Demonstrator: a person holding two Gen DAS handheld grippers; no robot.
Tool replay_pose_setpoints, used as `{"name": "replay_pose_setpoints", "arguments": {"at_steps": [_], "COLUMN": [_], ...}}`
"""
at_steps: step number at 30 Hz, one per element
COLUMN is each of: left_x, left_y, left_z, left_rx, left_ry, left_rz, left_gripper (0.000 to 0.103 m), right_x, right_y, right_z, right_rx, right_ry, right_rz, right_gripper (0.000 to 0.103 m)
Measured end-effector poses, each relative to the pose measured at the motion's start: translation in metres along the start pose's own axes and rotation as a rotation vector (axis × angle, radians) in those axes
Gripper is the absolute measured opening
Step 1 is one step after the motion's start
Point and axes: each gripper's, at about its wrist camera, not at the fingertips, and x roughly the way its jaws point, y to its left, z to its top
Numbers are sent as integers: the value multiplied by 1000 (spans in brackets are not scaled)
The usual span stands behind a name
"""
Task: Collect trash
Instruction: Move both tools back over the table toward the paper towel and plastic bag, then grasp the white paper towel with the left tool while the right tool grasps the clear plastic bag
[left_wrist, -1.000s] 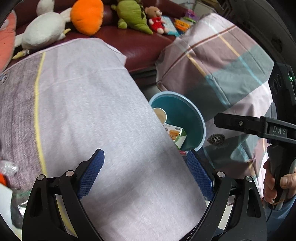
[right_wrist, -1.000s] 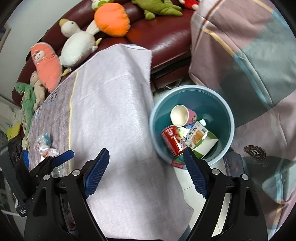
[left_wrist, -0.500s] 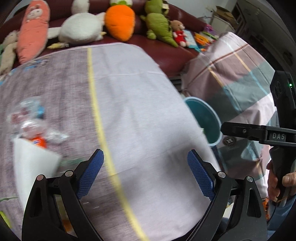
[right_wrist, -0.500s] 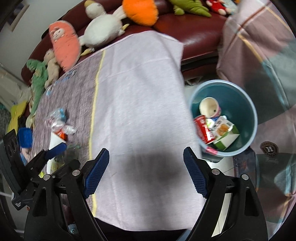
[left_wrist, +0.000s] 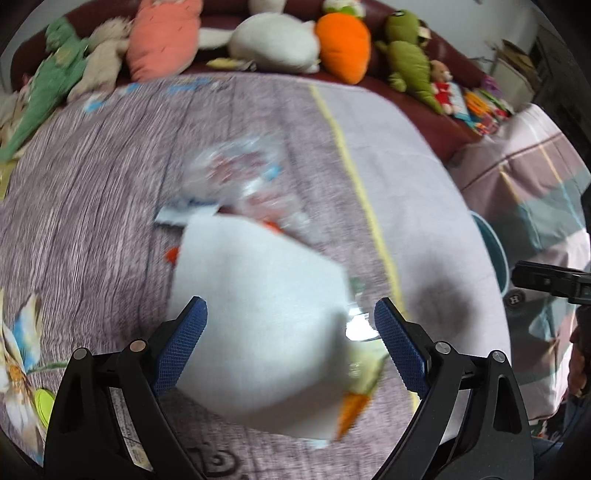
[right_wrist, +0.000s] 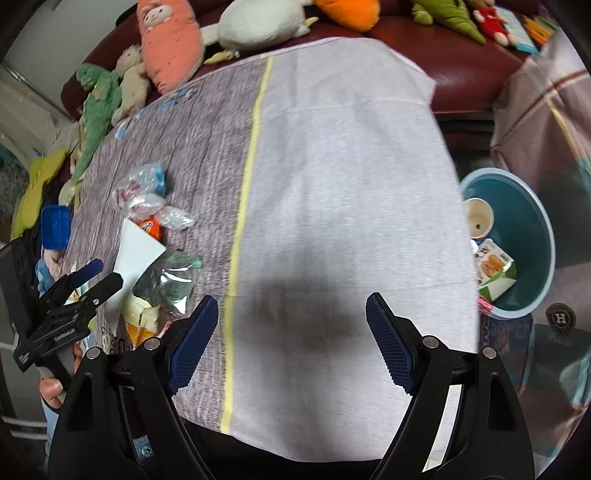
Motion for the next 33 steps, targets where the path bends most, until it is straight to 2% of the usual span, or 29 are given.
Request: {"name": "replay_pose_setpoints", "arguments": {"at_steps": [5, 9, 11, 13, 18, 19, 20, 23, 24, 25, 26, 29, 33], "left_x": [16, 17, 17, 16, 4, 1, -1, -2, -2, -2, -2, -5, -3], "left_y": [20, 28, 31, 34, 44, 48, 50, 64, 69, 72, 76, 88, 102], "left_z": [-4, -7, -9, -9, -7, -6, -6, -4, -3, -3, -2, 0, 3], "left_rx": [-23, -36, -38, -48, -80, -85, -91, -131, -141, -150, -162, -187, -227], "left_ry": [42, 22, 11, 9, -29, -39, -43, -43, -48, -48, -48, -68, -61], "left_rz": [-13, -28, -33, -45, -66, -68, -69, -96, -81, -78, -81, -74, -111], "left_gripper": [92, 90, 72, 62, 61, 55, 44, 42, 36, 22, 18, 15, 15], "right_x": [16, 27, 31, 35, 45, 47, 49, 55, 57, 58, 61, 68, 82], "right_y": [21, 34, 39, 43, 54, 57, 61, 72, 78, 81, 88, 104, 128], "right_z": [4, 7, 9, 11, 15, 16, 18, 24, 27, 29, 34, 47, 64], "right_rx": [-25, -39, -43, -47, -67, -72, -77, -86, -96, -102, -115, -135, -165], "right_ry": [29, 47, 53, 61, 76, 79, 83, 87, 87, 87, 85, 81, 81], "right_rz": [6, 5, 2, -1, -2, -1, 0, 10, 15, 18, 27, 61, 116], "right_gripper": [79, 79, 79, 79, 79, 79, 79, 79, 79, 79, 79, 79, 79]}}
